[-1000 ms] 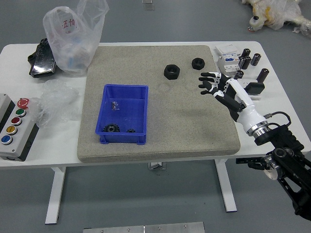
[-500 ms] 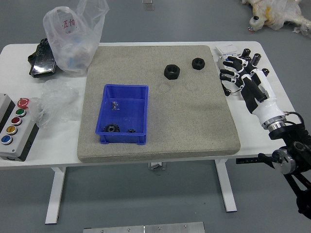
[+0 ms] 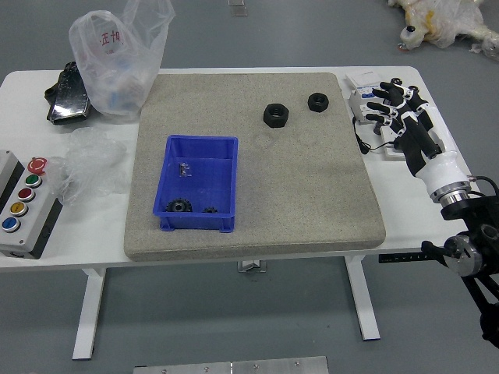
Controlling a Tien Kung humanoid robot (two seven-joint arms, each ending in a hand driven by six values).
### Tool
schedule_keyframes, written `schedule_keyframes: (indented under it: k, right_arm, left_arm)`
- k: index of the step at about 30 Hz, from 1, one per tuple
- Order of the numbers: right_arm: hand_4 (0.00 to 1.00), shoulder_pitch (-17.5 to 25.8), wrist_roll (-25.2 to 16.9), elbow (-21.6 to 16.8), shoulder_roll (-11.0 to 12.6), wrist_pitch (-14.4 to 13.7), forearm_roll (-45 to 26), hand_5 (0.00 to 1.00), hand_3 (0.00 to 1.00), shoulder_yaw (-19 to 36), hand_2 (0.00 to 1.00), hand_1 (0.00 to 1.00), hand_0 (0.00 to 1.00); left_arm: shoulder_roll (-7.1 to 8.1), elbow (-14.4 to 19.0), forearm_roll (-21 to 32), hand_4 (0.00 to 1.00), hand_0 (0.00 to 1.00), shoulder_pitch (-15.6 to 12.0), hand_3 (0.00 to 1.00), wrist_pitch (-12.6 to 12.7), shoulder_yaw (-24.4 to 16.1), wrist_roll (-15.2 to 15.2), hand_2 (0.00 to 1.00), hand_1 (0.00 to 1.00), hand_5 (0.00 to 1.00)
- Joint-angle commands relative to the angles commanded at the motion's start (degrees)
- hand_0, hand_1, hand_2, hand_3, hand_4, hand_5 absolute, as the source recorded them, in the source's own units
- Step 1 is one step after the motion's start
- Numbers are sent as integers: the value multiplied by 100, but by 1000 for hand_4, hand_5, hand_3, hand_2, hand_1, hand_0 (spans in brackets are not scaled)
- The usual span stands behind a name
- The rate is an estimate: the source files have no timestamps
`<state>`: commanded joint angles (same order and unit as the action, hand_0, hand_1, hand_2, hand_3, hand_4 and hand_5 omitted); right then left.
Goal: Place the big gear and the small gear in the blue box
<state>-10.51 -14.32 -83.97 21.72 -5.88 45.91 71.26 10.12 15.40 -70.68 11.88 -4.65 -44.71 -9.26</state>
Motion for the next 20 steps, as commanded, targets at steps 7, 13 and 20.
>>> schedule_keyframes:
  k: [7, 13, 20]
  right_arm:
    - [804, 36, 3, -21, 21, -20, 32, 525, 685, 82, 715, 663, 636]
    - [808, 40, 1, -26, 17, -24, 42, 516, 684, 124, 716, 664, 638]
    - [807, 39, 0, -21, 13, -29, 46, 512, 684, 132, 714, 665, 638]
  left_arm:
    - [4, 1, 36, 738, 666, 36, 653, 5, 39, 20, 532, 559, 391]
    - [-3, 2, 11, 736, 665, 31, 653, 0, 13, 4, 532, 558, 383]
    - [-8, 5, -18, 733, 666, 31, 652, -8, -18, -14, 532, 558, 380]
